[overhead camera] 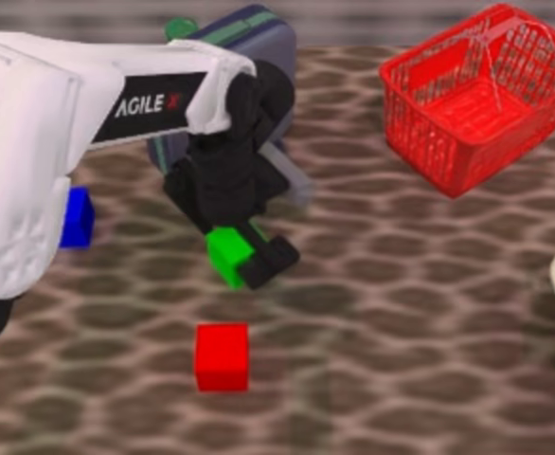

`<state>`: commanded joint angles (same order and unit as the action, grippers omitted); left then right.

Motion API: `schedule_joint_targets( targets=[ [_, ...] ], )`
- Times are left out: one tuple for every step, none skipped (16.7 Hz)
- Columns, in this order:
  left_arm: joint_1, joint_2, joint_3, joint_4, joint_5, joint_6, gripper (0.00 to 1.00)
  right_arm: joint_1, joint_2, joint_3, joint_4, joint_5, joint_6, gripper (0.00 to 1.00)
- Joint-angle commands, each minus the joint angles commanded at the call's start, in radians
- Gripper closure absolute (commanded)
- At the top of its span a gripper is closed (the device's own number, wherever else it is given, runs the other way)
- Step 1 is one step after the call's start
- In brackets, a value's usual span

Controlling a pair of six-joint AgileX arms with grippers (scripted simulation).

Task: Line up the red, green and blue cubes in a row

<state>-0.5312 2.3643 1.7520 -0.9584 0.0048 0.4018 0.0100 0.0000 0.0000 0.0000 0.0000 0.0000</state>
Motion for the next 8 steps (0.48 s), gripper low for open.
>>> schedule_joint_targets(
  targets=[
    [0.000,0.000,0.000,0.000,0.000,0.000,0.08,0.000,0.000,0.000,0.000,0.000,0.000,0.00],
    [0.000,0.000,0.000,0.000,0.000,0.000,0.15,0.000,0.000,0.000,0.000,0.000,0.000,0.00],
    [0.000,0.000,0.000,0.000,0.000,0.000,0.23,0.000,0.000,0.000,0.000,0.000,0.000,0.00],
    [0.000,0.000,0.000,0.000,0.000,0.000,0.30,0.000,0.000,0.000,0.000,0.000,0.000,0.00],
    [0.000,0.000,0.000,0.000,0.000,0.000,0.38,0.000,0.000,0.000,0.000,0.000,0.000,0.00],
    [0.000,0.000,0.000,0.000,0.000,0.000,0.45,0.000,0.000,0.000,0.000,0.000,0.000,0.00],
    [0.000,0.000,0.000,0.000,0.000,0.000,0.53,0.000,0.000,0.000,0.000,0.000,0.000,0.00],
    [0.000,0.000,0.000,0.000,0.000,0.000,0.60,0.000,0.000,0.000,0.000,0.000,0.000,0.00]
  ],
)
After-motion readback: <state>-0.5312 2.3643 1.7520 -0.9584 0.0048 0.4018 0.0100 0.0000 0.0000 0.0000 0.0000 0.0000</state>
